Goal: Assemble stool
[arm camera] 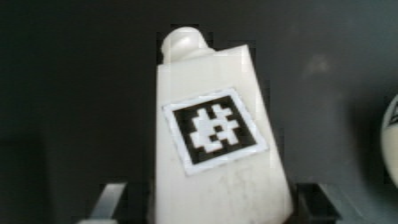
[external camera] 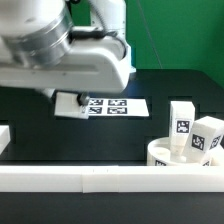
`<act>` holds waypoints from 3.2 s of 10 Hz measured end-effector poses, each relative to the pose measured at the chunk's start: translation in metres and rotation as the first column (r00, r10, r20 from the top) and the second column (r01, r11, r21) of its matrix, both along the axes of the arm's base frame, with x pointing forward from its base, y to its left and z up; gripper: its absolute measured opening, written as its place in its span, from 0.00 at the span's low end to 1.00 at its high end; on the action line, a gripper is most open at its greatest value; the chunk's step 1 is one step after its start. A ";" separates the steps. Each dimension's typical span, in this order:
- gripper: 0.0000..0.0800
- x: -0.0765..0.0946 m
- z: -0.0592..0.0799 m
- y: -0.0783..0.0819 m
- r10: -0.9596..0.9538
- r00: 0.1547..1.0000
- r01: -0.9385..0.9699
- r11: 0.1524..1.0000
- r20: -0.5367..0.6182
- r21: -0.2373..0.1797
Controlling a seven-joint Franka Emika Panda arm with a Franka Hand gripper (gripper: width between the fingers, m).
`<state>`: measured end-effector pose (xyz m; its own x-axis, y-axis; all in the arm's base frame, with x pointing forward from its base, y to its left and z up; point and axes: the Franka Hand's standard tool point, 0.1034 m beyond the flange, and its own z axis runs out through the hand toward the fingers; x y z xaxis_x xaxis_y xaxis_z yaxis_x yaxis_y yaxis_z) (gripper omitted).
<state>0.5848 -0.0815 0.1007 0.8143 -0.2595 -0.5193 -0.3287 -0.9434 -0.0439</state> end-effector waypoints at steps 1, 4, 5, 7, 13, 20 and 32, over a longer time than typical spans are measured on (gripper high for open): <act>0.41 0.008 0.004 0.010 0.002 0.993 0.002 0.999 0.119 -0.034; 0.41 0.020 0.014 0.026 -0.024 0.916 0.080 0.989 0.401 -0.123; 0.41 0.023 0.013 0.025 -0.014 0.869 0.102 0.983 0.495 -0.150; 0.41 0.024 0.012 0.030 0.016 0.780 0.131 0.973 0.626 -0.189; 0.41 0.023 0.023 0.065 0.026 0.585 0.214 0.959 0.811 -0.185; 0.41 0.035 0.032 0.135 0.027 0.552 0.159 0.978 0.833 -0.137; 0.41 0.029 -0.001 0.138 0.059 0.567 0.141 0.976 0.822 -0.168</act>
Offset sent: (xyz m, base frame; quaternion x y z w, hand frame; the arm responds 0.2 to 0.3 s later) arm 0.0000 0.0000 0.0000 0.0000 0.2667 0.0000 0.9638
